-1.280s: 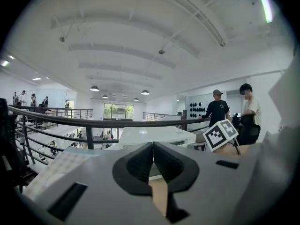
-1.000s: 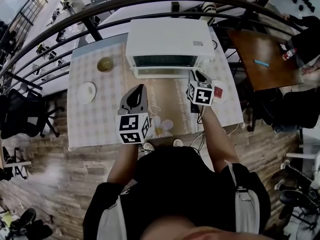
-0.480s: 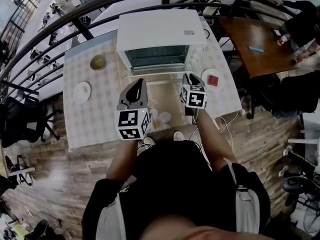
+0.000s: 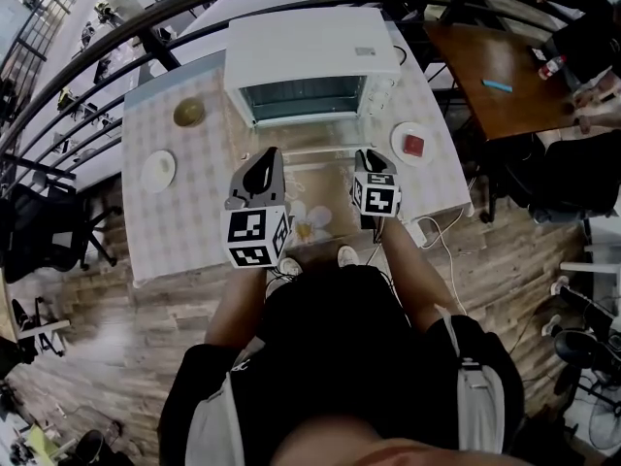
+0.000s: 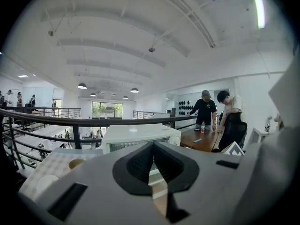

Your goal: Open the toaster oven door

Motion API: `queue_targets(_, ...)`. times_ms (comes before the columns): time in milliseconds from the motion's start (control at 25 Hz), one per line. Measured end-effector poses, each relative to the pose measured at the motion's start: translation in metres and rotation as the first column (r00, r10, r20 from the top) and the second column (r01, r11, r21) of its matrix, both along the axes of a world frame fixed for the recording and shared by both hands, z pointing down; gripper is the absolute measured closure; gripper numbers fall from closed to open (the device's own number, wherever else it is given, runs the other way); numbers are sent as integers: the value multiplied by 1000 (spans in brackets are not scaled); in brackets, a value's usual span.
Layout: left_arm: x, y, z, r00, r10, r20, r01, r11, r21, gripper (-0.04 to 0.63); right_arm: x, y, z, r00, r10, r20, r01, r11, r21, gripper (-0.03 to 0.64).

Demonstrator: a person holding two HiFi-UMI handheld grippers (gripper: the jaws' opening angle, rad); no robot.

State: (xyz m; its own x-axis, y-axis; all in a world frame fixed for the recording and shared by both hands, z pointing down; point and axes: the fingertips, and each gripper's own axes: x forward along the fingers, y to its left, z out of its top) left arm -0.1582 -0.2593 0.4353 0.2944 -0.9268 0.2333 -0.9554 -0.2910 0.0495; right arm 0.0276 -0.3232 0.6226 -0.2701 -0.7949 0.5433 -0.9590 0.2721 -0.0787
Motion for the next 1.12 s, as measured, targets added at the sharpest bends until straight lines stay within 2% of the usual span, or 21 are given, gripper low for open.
queue_targets(360, 3, 7, 7, 1000, -8, 4, 8, 1000, -18, 580, 5, 26, 41, 1000, 14, 3, -14, 998, -53, 549)
queue_targets(760, 9, 6, 14, 1000, 16, -6, -16, 999, -38, 580, 6, 45, 93, 998, 29, -63, -37, 992, -121, 549)
queue_targets(960, 7, 0, 19, 1000, 19, -3, -19, 999, -49, 580, 5, 47, 106, 998, 35, -55, -41, 993, -113, 549)
queue_targets(1120, 6, -1, 20, 1000, 22, 1, -21, 998, -54, 580, 7, 51, 118, 999, 35, -36, -37, 997, -61, 551)
